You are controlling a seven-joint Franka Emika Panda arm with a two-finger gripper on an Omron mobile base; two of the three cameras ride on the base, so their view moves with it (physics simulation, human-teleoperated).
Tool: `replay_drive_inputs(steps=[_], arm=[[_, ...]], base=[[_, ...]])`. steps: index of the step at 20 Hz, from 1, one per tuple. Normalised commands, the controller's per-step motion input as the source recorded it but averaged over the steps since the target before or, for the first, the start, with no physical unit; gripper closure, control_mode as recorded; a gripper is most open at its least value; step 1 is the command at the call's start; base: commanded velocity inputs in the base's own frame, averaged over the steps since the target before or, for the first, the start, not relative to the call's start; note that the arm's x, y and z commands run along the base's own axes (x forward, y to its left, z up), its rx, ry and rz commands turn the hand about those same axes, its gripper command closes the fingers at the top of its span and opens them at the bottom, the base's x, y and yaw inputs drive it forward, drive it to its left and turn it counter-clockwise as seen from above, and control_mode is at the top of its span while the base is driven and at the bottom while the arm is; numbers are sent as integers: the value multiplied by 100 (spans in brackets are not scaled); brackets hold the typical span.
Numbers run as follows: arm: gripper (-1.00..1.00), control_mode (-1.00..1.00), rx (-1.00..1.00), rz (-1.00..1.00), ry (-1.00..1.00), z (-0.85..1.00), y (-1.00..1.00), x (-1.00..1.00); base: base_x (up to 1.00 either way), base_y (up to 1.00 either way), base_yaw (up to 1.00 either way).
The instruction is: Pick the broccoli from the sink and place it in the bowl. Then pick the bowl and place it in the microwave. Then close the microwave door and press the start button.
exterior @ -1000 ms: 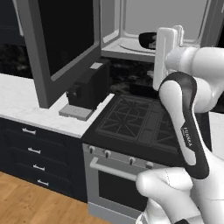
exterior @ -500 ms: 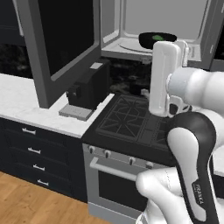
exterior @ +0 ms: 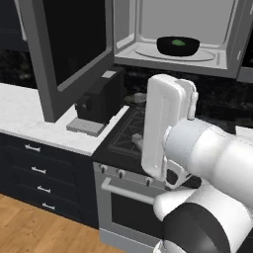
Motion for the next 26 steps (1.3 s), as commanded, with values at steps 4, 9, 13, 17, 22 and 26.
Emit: replay_drive_inputs(steps=[4, 9, 13, 17, 22, 26], arm=[[-100, -100, 7, -14, -7, -31, 96, -49], [-100, -100, 8, -20, 0, -49, 95, 10], [-100, -100, 2, -16, 0, -51, 95, 70], [-100, -100, 0, -12, 0, -51, 84, 94], [-100, -100, 0, -13, 0, -46, 88, 99], [-100, -100, 0, -18, -2, -35, 100, 73]], base=[[0, 0, 0], [0, 0, 0], [0, 0, 0], [0, 0, 0], [0, 0, 0], [0, 0, 0]])
